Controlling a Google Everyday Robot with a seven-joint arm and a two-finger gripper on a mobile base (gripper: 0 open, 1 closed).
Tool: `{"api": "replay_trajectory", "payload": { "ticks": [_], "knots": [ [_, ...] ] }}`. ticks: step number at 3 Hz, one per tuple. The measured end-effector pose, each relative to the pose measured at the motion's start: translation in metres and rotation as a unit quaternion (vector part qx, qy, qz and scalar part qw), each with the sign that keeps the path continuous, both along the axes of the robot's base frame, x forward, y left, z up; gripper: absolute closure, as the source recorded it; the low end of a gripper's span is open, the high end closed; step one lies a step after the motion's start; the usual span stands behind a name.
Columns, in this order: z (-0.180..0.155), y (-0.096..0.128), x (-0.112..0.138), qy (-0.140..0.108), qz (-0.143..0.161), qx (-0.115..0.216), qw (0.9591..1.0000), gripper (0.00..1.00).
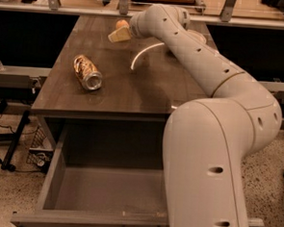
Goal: Place orange into top drawer
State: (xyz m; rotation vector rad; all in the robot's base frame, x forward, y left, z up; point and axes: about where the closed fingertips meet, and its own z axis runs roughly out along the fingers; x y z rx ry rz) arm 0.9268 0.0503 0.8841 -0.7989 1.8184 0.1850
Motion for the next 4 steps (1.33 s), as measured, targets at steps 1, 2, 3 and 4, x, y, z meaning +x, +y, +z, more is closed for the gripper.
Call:
{"api": "replay_trajectory", "payload": {
  "ticks": [1,2,3,4],
  "knots": [
    [-0.015,0.005,0.027,-0.002,-0.024,0.023,0.9995,0.00],
    [-0.024,0.012,0.045,-0.004,-0.032,0.039,0.9987,0.03],
    [-0.028,0.018,0.053,-0.004,-0.031,0.054,0.9981,0.26],
    [-0.027,0.023,0.057,-0.007,-0.027,0.067,0.9973,0.49]
  ]
}}
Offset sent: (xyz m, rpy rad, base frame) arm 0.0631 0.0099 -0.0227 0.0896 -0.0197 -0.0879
